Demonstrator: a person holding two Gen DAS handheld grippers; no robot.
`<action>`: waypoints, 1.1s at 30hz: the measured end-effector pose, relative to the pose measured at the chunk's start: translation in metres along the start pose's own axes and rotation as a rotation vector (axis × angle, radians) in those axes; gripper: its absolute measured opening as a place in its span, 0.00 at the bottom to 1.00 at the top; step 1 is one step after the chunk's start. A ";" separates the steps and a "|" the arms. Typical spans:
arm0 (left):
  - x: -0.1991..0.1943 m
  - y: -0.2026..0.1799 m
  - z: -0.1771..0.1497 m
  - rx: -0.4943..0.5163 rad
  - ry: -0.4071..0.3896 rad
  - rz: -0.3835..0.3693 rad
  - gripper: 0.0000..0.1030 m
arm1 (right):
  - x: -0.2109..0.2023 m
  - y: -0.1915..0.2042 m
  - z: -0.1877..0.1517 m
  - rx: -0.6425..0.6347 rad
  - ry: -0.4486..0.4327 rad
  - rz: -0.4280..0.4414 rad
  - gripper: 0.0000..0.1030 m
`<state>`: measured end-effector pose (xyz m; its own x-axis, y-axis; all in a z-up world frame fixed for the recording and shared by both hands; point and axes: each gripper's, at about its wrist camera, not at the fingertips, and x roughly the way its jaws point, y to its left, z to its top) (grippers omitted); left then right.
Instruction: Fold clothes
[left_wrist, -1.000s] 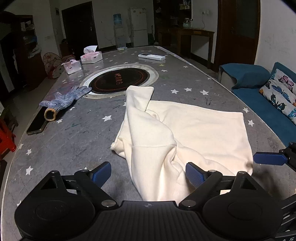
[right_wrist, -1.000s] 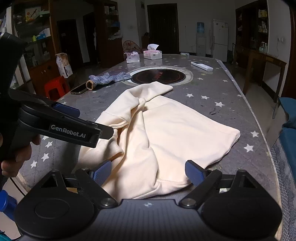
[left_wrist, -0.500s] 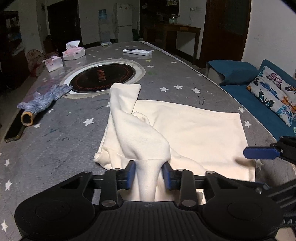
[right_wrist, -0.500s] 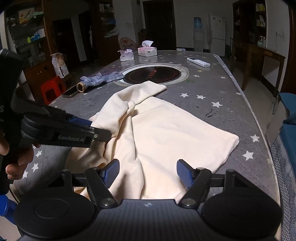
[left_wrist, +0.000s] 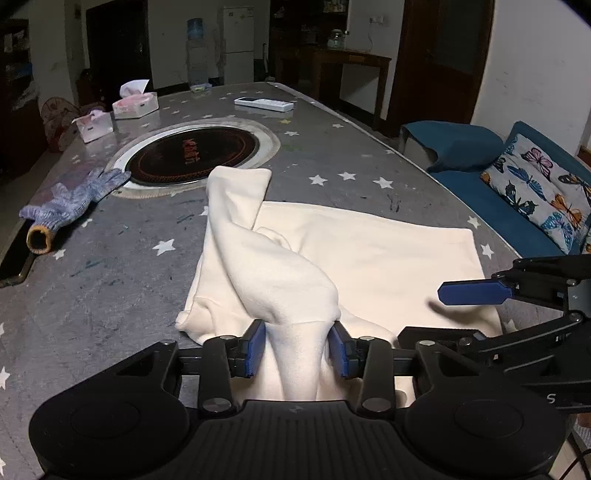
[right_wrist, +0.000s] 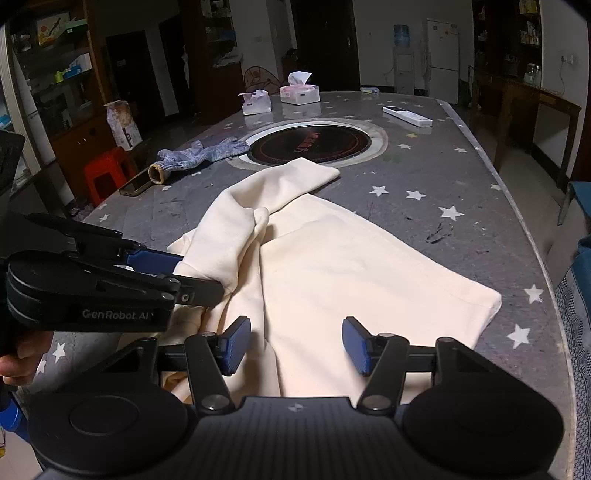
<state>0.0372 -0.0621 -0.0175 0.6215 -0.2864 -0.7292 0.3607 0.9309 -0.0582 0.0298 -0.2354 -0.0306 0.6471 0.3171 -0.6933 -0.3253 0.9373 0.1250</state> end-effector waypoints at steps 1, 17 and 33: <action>0.000 0.001 0.000 -0.001 0.000 -0.002 0.23 | 0.001 0.000 0.001 0.000 0.000 0.001 0.54; -0.040 0.048 -0.023 -0.174 -0.070 0.047 0.11 | 0.045 0.020 0.023 -0.012 0.027 0.093 0.37; -0.074 0.079 -0.067 -0.283 -0.061 0.122 0.10 | 0.041 0.045 0.020 -0.060 0.006 0.153 0.06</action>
<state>-0.0268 0.0481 -0.0134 0.6918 -0.1740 -0.7009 0.0784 0.9829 -0.1666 0.0556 -0.1771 -0.0392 0.5827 0.4548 -0.6735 -0.4609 0.8675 0.1871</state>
